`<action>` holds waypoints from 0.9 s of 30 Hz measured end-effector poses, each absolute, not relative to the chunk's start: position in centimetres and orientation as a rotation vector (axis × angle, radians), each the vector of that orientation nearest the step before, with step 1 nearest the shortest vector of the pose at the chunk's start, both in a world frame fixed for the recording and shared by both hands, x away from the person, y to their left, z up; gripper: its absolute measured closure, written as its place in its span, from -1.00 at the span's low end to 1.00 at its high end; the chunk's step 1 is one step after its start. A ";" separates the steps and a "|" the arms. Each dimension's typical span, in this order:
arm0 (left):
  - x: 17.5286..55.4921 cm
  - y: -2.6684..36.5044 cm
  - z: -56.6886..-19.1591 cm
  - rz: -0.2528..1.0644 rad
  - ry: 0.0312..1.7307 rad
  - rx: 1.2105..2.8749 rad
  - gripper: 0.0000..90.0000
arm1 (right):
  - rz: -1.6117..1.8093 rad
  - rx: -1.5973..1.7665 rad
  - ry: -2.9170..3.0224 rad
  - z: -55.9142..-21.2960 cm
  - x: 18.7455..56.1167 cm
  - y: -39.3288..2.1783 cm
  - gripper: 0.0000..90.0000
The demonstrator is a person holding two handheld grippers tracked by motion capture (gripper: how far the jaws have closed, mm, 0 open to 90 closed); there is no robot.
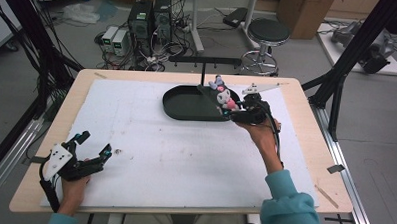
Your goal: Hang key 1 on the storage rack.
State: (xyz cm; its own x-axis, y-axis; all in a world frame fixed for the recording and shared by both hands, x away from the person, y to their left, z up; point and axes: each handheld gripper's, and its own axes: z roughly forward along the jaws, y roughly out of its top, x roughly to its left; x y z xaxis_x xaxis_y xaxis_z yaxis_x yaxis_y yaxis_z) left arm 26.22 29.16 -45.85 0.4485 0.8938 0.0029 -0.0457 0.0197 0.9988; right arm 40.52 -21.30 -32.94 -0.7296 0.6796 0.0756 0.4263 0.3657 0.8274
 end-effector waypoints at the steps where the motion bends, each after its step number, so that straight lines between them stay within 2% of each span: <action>1: 26.2 29.2 -45.9 0.879 0.831 1.353 -0.74 | 1.302 0.983 2.343 -32.9 40.6 -21.3 0.22; 27: 26.2 29.2 -45.8 0.879 0.831 1.353 -0.74 | 1.333 1.127 2.152 -31.5 43.1 -21.0 0.22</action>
